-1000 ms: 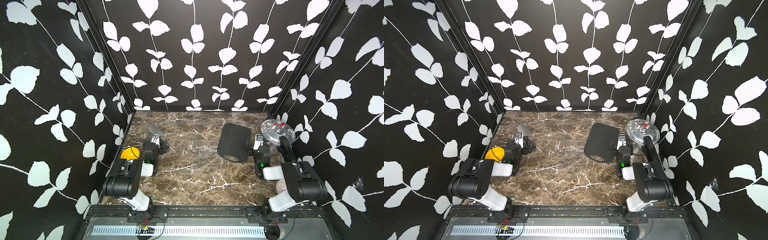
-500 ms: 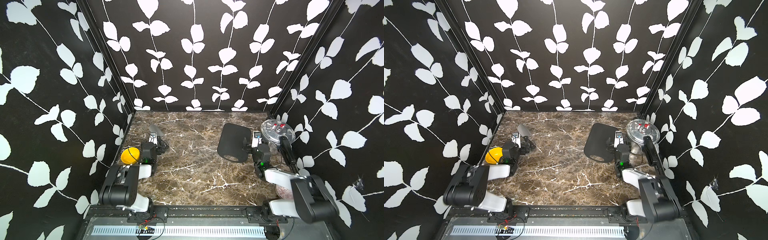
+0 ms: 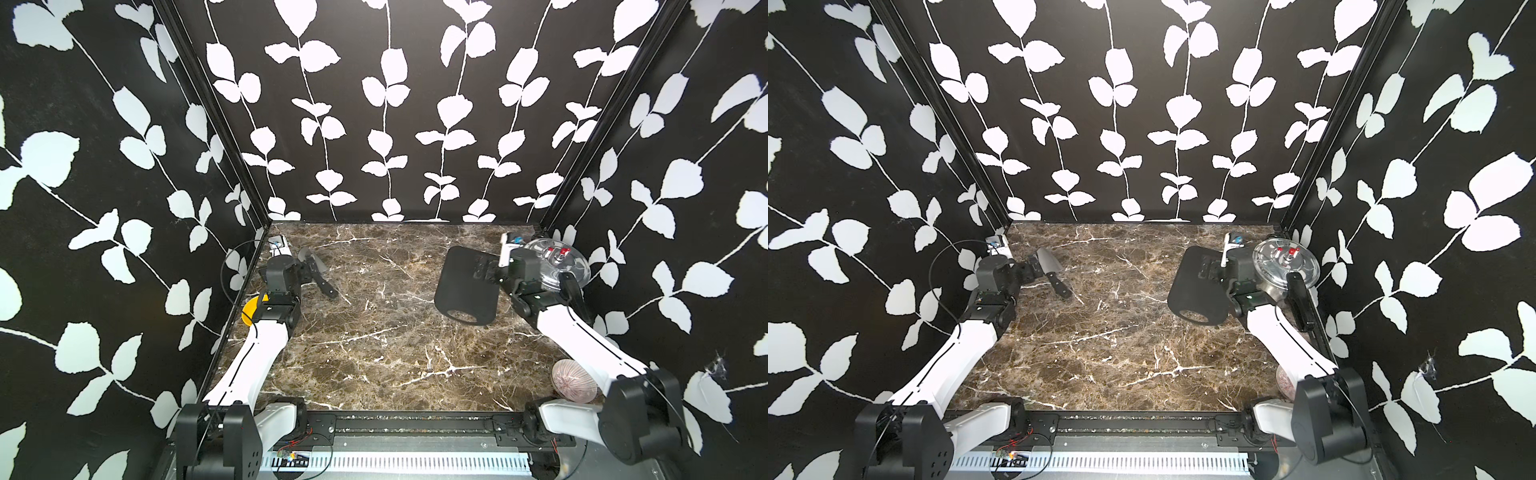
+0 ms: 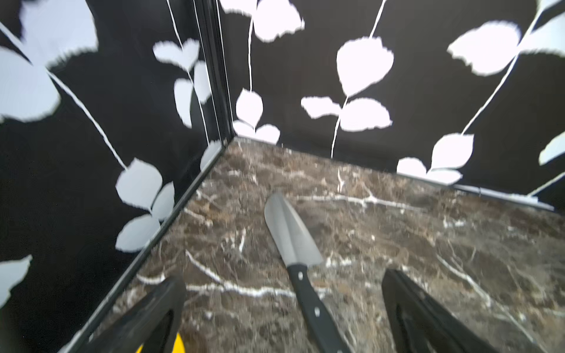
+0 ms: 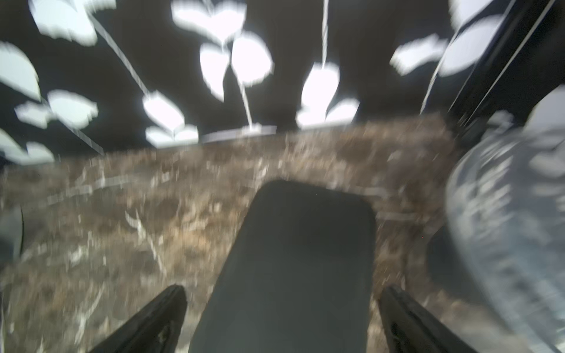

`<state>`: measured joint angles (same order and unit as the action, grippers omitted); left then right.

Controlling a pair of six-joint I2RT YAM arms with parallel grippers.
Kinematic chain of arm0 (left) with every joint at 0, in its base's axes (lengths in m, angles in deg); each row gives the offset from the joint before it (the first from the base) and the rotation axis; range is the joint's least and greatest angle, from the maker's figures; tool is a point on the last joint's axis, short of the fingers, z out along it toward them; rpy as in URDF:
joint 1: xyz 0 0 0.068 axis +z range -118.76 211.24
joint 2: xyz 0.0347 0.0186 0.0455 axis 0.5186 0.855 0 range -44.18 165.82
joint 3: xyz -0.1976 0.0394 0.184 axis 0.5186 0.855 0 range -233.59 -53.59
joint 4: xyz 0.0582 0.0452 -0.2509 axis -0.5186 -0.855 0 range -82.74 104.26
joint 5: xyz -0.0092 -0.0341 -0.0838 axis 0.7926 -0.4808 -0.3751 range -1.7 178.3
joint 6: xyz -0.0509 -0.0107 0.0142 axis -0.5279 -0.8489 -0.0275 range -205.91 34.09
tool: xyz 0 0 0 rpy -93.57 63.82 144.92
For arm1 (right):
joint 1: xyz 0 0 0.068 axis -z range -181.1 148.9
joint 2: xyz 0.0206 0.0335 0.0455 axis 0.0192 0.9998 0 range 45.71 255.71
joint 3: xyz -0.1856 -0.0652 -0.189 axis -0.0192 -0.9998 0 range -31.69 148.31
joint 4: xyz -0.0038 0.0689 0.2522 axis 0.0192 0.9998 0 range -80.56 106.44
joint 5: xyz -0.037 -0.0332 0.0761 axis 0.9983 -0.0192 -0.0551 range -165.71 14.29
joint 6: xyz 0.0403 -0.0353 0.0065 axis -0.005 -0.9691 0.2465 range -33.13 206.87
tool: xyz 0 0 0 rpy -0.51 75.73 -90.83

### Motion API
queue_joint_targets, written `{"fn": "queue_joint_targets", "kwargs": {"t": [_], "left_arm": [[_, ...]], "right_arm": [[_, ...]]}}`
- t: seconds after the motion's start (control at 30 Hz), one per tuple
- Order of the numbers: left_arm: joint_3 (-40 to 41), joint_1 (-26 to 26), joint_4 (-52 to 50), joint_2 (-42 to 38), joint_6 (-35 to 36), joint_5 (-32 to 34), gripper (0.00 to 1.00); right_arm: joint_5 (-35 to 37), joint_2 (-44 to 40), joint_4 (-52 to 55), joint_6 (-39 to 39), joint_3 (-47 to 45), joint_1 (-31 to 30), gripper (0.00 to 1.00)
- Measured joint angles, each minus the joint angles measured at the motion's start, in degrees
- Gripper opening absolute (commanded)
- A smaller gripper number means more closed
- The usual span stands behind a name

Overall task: Align the knife with the edge of the cutting board
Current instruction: Move the work surface to the center of the board.

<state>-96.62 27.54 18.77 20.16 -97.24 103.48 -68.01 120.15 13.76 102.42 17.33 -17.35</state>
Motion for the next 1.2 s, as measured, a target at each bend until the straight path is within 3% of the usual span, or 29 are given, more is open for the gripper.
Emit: {"fn": "queue_joint_targets", "kwargs": {"t": [0.3,0.63,1.0,1.2], "left_arm": [[-0.72,0.0,-9.92,1.14,-2.69,-3.02,0.98],[-1.95,-0.39,-18.45,0.37,-4.33,-5.79,0.98],[-1.7,-0.61,-21.0,-4.42,-4.09,-5.75,0.99],[-1.7,-0.72,-21.44,-3.96,-4.09,-6.1,0.98]], "right_arm": [[-1.97,15.45,11.96,2.38,5.99,-9.16,0.98],[-2.71,26.05,15.41,6.21,11.98,-15.61,0.96],[0.09,26.05,15.56,13.77,7.45,-20.06,0.93],[-0.55,28.59,14.75,17.22,10.54,-24.52,0.91]]}}
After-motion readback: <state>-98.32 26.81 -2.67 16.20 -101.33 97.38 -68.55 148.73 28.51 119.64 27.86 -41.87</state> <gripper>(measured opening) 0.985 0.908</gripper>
